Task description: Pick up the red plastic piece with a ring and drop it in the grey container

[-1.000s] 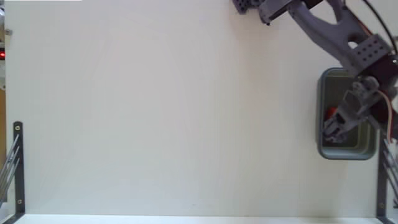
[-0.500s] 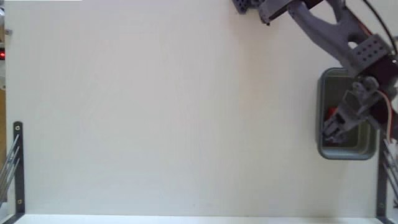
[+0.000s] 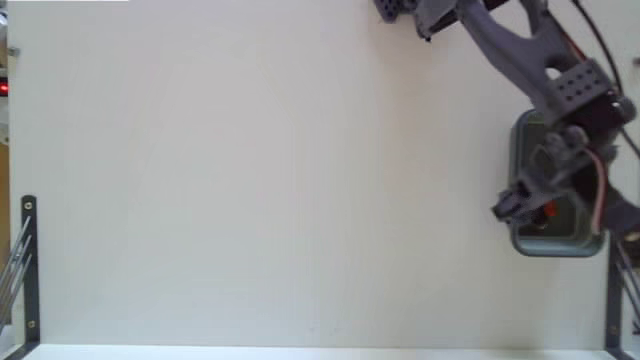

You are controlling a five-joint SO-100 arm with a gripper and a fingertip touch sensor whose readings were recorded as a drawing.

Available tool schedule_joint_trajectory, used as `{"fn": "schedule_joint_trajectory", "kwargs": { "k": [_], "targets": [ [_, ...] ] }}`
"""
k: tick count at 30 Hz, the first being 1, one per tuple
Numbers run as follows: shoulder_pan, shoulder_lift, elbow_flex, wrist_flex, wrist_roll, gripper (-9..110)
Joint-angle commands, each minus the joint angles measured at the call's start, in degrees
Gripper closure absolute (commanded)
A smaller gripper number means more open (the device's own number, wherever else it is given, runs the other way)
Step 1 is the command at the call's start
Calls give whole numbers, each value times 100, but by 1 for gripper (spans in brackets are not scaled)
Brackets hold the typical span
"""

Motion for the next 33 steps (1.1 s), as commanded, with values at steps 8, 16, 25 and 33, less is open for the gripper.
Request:
{"fn": "schedule_joint_trajectory", "kwargs": {
  "k": [8, 16, 25, 33],
  "targets": [
    [588, 1238, 712, -39, 18, -9],
    [1076, 1877, 1346, -35, 18, -9],
    [1638, 2614, 2077, -32, 18, -9],
    [2104, 3224, 2683, -28, 18, -9]
  ]
}}
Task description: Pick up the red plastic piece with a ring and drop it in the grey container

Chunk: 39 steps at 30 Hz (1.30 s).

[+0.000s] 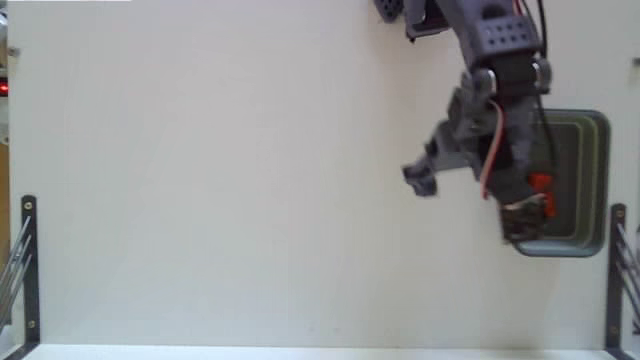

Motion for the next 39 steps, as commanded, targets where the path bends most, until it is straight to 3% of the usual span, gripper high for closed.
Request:
{"fn": "schedule_joint_trajectory", "kwargs": {
  "k": [1, 20, 39],
  "targets": [
    [187, 562, 188, 7, 18, -9],
    [967, 1584, 1202, 13, 18, -9],
    [1072, 1722, 1339, 13, 18, -9]
  ]
}}
